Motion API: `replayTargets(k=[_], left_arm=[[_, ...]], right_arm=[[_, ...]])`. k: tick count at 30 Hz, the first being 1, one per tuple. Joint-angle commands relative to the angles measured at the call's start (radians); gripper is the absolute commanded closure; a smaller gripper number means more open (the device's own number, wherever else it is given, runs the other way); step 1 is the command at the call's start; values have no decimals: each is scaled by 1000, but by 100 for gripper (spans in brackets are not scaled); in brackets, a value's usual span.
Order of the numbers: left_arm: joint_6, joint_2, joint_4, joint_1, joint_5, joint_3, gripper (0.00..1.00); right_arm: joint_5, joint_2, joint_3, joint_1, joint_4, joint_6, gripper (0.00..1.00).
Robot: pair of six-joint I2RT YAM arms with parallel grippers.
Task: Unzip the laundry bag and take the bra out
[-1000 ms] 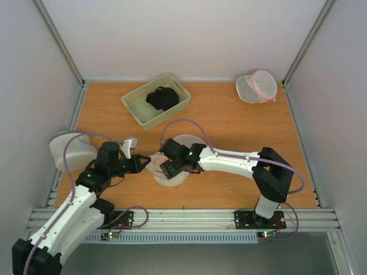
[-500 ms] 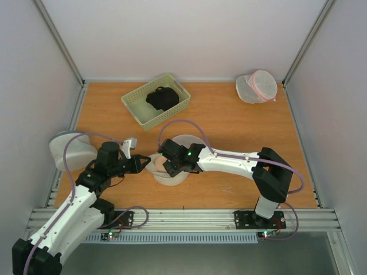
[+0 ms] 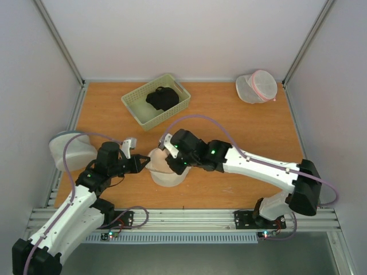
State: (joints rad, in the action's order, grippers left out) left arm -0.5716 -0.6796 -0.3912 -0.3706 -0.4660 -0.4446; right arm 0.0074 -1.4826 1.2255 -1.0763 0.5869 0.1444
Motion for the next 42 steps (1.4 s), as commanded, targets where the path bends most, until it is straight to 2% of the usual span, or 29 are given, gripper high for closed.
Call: replayTargets(k=[1, 10, 16, 19, 31, 39, 42], left_arm=[[-2, 3, 46, -2, 9, 9, 99], [1, 2, 46, -2, 10, 8, 99], [1, 0, 46, -2, 12, 9, 99], [1, -2, 48, -2, 12, 9, 99], [2, 4, 51, -2, 19, 12, 100], [1, 8, 49, 0, 26, 13, 99], [0, 9, 51, 1, 24, 14, 100]], right_arm=[[-107, 103, -40, 0, -68, -102, 99], [-292, 286, -78, 115, -286, -70, 99], [-435, 320, -48, 217, -439, 8, 99], [-431, 288, 25, 249, -502, 35, 99], [-299, -42, 317, 388, -821, 162, 99], [-232, -388, 495, 407, -944, 220, 99], [-254, -530, 588, 423, -959, 282, 99]])
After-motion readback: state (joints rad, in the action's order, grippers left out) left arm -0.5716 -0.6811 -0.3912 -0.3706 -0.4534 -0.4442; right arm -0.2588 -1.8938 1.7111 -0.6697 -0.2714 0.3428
